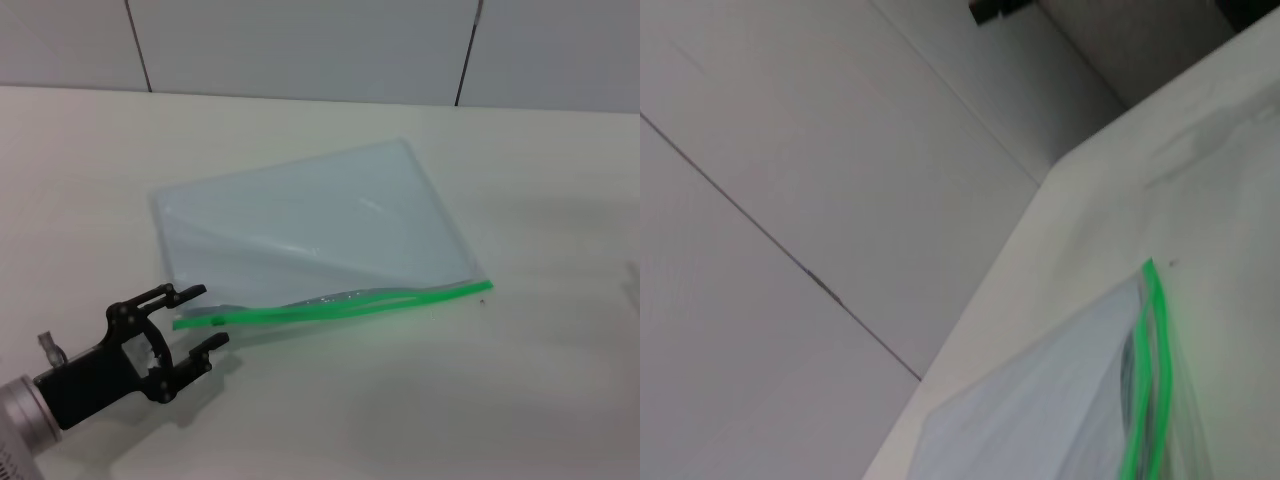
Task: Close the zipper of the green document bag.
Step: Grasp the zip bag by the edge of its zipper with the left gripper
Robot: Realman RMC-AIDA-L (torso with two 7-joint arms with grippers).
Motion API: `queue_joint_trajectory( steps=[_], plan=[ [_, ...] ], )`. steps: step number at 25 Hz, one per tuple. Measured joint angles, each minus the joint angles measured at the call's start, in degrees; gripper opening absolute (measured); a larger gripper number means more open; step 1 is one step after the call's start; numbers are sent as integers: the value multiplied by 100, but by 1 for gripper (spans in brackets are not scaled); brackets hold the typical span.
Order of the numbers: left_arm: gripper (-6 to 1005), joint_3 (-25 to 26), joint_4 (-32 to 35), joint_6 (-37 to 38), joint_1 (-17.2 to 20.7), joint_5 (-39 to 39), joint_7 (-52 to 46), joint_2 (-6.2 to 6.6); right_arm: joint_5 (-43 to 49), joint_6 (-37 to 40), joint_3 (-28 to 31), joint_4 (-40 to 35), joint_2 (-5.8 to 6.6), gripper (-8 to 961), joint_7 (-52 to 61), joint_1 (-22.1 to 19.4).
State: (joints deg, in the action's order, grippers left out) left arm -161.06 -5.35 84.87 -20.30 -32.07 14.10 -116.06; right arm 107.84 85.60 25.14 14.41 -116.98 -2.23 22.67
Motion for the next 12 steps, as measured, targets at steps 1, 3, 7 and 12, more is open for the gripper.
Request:
queue_joint_trajectory(
  steps=[1, 3, 7, 12],
  plan=[
    [579, 0, 0, -26, -9, -1, 0, -1, 0, 0, 0, 0, 0, 891, 2, 0],
    [578, 0, -1, -149, -60, -1, 1, -4, 0, 0, 0, 0, 0, 891, 4, 0],
    [578, 14, -2, -377, -157, -54, 10, -14, 0, 0, 0, 0, 0, 891, 13, 0],
    [578, 57, -2, -549, -305, -139, 14, -14, 2, 0, 0, 11, 0, 890, 16, 0]
  ],
)
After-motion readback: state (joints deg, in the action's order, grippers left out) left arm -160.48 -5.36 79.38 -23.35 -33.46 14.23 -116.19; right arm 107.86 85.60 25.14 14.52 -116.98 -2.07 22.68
